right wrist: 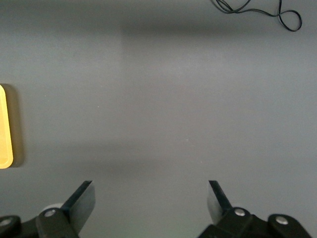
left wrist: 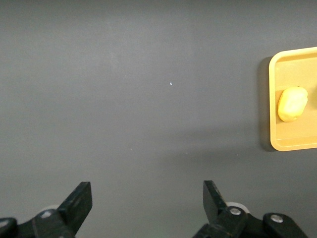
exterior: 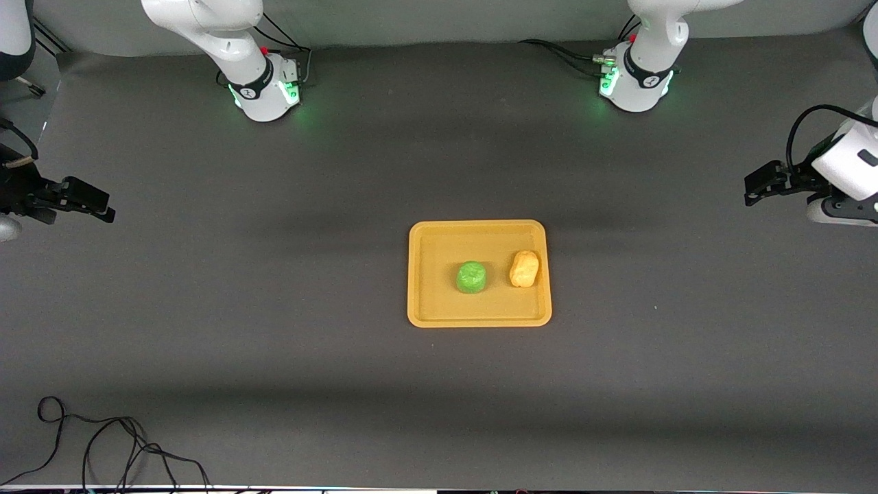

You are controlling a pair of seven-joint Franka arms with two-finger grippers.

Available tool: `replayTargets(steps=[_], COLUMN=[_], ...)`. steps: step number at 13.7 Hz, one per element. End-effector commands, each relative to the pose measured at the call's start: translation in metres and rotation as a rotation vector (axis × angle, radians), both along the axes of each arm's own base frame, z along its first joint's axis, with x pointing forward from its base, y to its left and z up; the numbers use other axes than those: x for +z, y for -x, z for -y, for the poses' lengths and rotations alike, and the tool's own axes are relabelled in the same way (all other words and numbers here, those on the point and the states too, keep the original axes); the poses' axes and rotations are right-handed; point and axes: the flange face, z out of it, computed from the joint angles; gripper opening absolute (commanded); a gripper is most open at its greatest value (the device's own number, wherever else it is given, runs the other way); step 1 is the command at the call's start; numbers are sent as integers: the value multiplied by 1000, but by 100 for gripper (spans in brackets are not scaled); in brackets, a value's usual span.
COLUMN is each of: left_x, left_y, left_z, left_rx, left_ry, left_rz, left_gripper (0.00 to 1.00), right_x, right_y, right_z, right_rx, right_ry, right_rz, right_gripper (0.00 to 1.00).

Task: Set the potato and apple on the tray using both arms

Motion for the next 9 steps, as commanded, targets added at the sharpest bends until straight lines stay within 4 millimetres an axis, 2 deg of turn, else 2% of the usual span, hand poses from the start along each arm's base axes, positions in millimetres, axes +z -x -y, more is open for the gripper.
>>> replayTargets(steps=[1, 9], left_x=[23, 15], left_y=[-13, -15], left_z=[2, 2], left_rx=[-18, -9], left_ry=[11, 12], left_rz=[-41, -64], left_gripper=[100, 100], right_x=[7, 5], right_y=[6, 9], right_z=[-2, -2], right_rx=[-1, -1], right_ry=[-19, -52], right_rz=[-15, -41], right_gripper=[100, 100])
